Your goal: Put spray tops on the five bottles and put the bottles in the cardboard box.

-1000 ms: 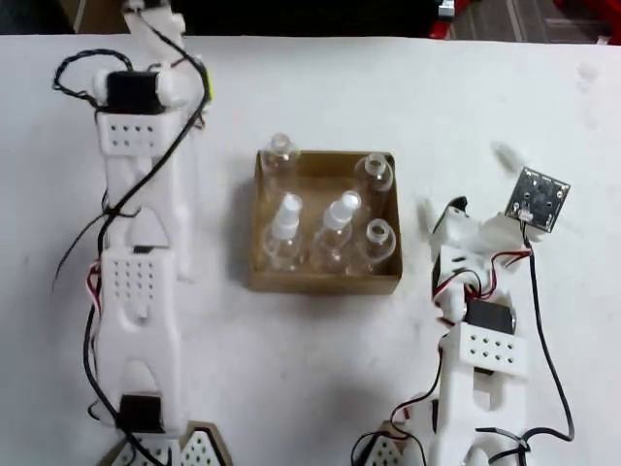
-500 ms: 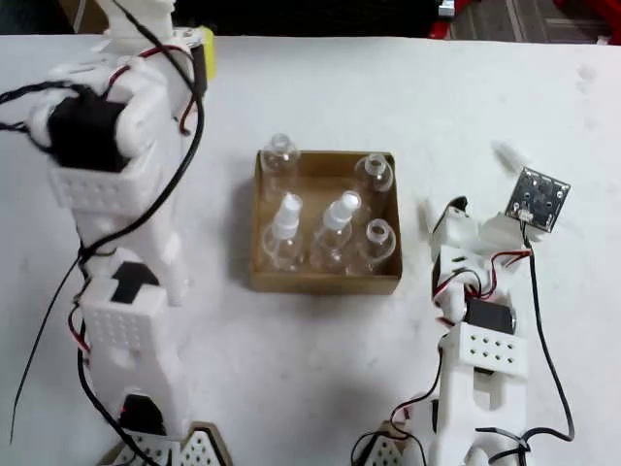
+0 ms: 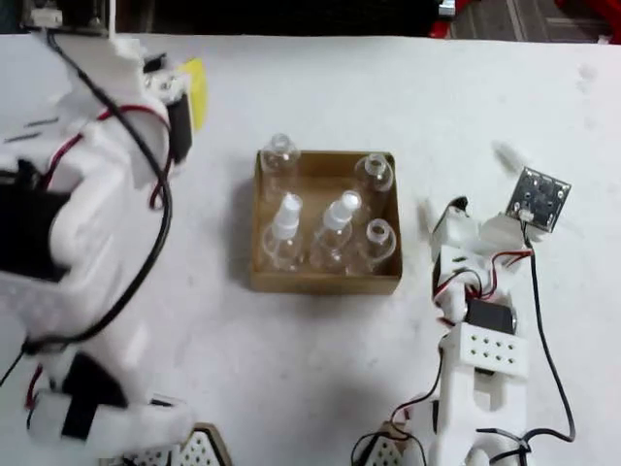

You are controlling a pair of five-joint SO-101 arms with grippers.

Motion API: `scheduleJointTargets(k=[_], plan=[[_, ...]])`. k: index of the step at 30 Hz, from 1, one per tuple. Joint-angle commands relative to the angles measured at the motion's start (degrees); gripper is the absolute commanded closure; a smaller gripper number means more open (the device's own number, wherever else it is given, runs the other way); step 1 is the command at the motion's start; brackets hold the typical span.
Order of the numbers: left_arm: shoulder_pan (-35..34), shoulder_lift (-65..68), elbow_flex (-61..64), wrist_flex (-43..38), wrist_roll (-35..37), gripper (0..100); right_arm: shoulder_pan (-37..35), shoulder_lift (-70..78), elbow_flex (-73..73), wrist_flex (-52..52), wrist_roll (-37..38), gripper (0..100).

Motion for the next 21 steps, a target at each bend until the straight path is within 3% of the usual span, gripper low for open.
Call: scheduleJointTargets(k=[1,12,18,21], plan=[[0.66,-10.86,15.65,-11.52,-1.05,98,-0.66,-0.57,0.18,-1.27,-0.09,80.8],[1.1,-21.05,47.47,-41.67,-1.05,98,-0.75,-0.57,0.26,-1.36,-0.09,80.8],[4.53,-21.49,62.59,-66.11,-1.14,98,-0.66,-0.66,0.26,-1.36,-0.09,80.8],[8.13,-21.49,68.22,-77.01,-5.27,98,-0.66,-0.57,0.26,-1.36,-0.09,80.8]])
